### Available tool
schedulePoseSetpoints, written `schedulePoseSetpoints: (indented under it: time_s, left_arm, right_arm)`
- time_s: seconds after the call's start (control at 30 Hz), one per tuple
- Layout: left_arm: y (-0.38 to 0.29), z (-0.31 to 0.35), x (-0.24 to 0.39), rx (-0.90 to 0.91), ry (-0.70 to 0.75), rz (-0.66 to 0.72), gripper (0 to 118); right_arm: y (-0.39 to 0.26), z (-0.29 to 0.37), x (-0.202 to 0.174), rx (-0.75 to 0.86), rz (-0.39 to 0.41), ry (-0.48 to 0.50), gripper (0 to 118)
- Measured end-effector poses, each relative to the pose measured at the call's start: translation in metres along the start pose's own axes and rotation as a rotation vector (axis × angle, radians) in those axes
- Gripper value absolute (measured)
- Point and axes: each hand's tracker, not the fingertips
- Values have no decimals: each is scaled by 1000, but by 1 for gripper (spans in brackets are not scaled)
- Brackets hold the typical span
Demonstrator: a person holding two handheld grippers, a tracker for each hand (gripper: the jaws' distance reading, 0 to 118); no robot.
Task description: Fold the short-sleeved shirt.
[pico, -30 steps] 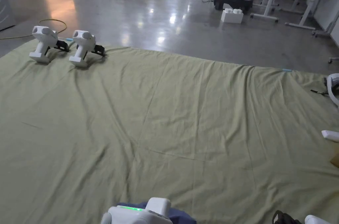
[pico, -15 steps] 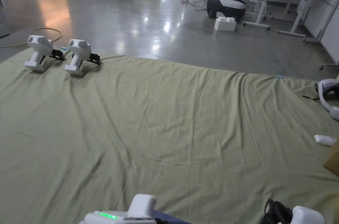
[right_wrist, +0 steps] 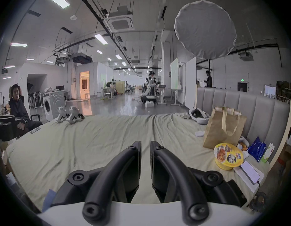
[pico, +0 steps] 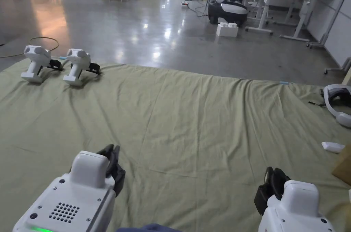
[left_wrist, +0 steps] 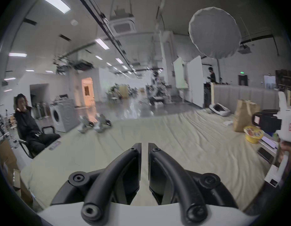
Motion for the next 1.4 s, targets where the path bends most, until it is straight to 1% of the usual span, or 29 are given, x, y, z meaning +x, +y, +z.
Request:
schedulePoseSetpoints:
  time_s: [0.13,0.23,0.33,0.4,0.43,0.47,0.53,0.57,0.63,0.73,0.83,0.93,0.97,1.0,1.07,1.13,1.23,1.33,1.37,1.4]
  left_arm:
    - [-2,2,-5,61,110,8,12]
    - [-2,-1,-12,34,81,75,12]
    - [-6,-1,-14,18,100,87,12]
    - [-10,1,-19,17,94,118,12]
    - [-11,2,-21,10,91,130,12]
    - [-13,4,-22,4,94,140,12]
    - [-20,7,-27,-11,96,156,12]
    - [-24,8,-29,-21,98,160,12]
    - [-34,10,-35,-52,95,173,12]
    - [-47,14,-43,-96,102,184,12]
    - [-58,21,-54,-128,108,211,12]
    - [-68,28,-64,-157,118,234,12]
    - [-71,29,-67,-167,120,238,12]
    - [-74,31,-69,-181,121,242,12]
    - [-80,34,-74,-227,73,267,12]
    - [-89,34,-78,-293,7,293,12]
    - [-105,28,-86,-430,-157,386,12]
    - [-126,14,-95,-595,-342,526,13]
    - [-132,9,-98,-640,-396,566,15]
    - [-139,4,-100,-685,-461,618,23]
  right_arm:
    - [5,4,-6,46,1,-18,14]
    - [8,4,-7,55,4,-11,14]
    - [9,8,-7,48,11,-7,14]
    - [8,16,-10,39,36,-17,14]
    - [6,20,-12,32,30,-7,14]
    - [1,25,-15,10,15,34,14]
    - [-12,33,-29,-65,35,84,14]
    - [-20,36,-35,-101,33,110,14]
    - [-44,44,-53,-185,21,201,14]
    - [-79,50,-80,-321,27,291,14]
    - [-116,50,-101,-427,35,320,14]
    - [-151,40,-109,-536,57,294,14]
    - [-162,36,-108,-576,57,282,14]
    - [-172,34,-106,-580,47,263,14]
    - [-177,37,-98,-494,2,277,14]
    - [-173,37,-98,-517,46,282,14]
    - [-173,36,-98,-514,57,286,14]
    - [-174,36,-98,-508,59,289,14]
    - [-174,36,-98,-506,63,290,14]
    - [-174,36,-97,-505,66,293,14]
